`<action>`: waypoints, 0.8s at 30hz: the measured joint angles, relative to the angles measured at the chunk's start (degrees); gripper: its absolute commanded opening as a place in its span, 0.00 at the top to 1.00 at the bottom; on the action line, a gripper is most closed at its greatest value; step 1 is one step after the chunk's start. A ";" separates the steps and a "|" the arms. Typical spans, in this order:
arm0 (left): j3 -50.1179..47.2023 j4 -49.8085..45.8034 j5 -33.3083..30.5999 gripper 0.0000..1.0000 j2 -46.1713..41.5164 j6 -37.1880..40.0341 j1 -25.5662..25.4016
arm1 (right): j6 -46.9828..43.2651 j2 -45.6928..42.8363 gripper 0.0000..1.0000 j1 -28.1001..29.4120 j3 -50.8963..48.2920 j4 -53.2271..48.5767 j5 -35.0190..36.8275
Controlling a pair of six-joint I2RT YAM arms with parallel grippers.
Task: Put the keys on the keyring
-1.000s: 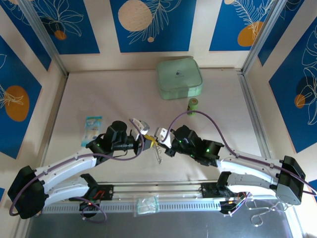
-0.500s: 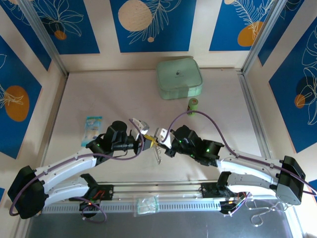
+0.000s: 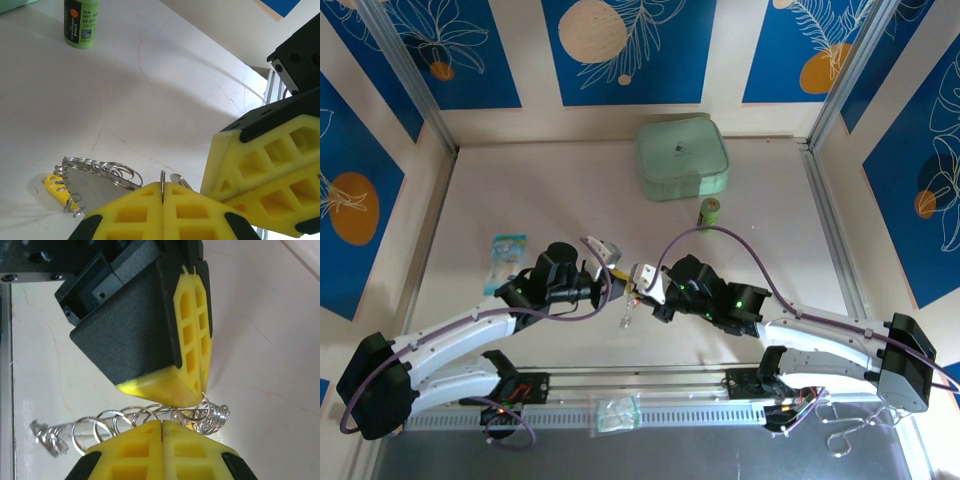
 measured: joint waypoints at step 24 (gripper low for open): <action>0.00 0.13 0.04 1.00 0.02 -0.28 0.00 | -1.51 0.11 1.00 0.46 0.00 3.37 8.11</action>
